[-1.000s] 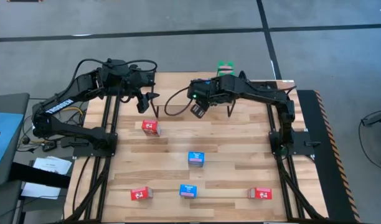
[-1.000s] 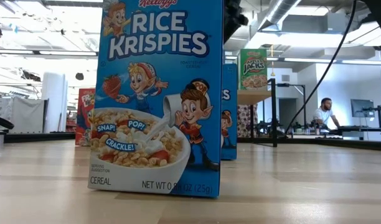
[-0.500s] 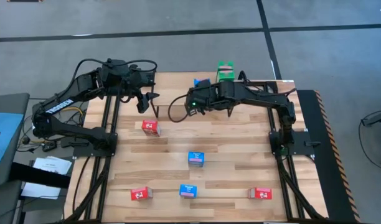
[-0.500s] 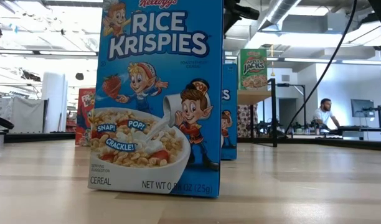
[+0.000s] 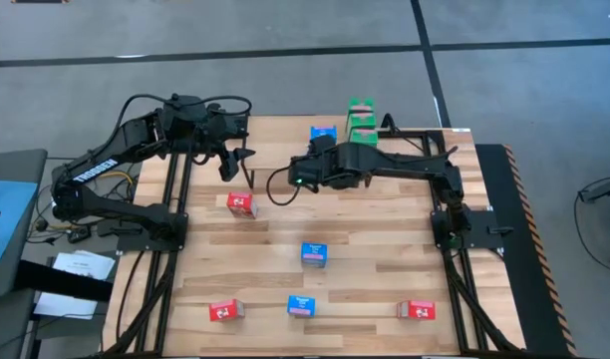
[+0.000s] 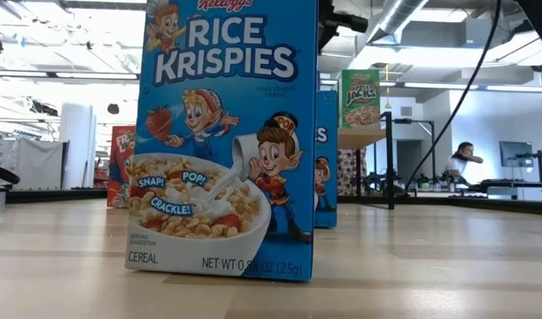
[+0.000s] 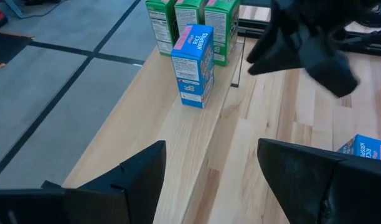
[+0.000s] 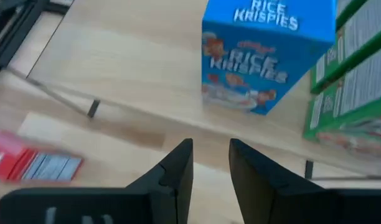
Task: Stack cereal on shelf
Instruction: Put the top blue cereal box on the shelf
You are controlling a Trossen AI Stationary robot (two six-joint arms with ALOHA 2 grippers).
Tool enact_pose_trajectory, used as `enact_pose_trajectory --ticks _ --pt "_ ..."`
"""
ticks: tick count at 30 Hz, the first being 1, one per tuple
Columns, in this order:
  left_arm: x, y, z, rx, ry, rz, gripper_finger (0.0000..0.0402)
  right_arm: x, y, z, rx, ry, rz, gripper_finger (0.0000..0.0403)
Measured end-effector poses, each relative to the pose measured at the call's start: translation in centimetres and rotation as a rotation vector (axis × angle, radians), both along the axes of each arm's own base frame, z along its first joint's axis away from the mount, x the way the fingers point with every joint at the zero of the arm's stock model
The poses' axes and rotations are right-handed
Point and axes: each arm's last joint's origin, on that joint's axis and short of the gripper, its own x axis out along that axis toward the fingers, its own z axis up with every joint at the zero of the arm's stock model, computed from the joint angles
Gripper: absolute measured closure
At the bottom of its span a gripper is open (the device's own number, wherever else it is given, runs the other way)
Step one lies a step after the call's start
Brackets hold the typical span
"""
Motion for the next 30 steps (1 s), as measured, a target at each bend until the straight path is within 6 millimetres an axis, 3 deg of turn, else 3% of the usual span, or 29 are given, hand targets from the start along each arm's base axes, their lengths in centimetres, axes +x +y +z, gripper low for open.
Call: enact_pose_trajectory --ticks 9,20,30 --pt "0.0 0.0 0.0 0.000 0.000 0.000 0.0159 1.1 -0.6 -2.6 -0.025 0.064 -0.089 0.0275" --pt "0.0 0.0 0.0 0.000 0.000 0.000 0.0159 0.2 1.7 -2.7 -0.138 0.127 -0.116 0.0275" --pt "0.0 0.0 0.0 0.000 0.000 0.000 0.0159 -0.2 1.6 -2.1 -0.173 0.146 -0.087 0.0276"
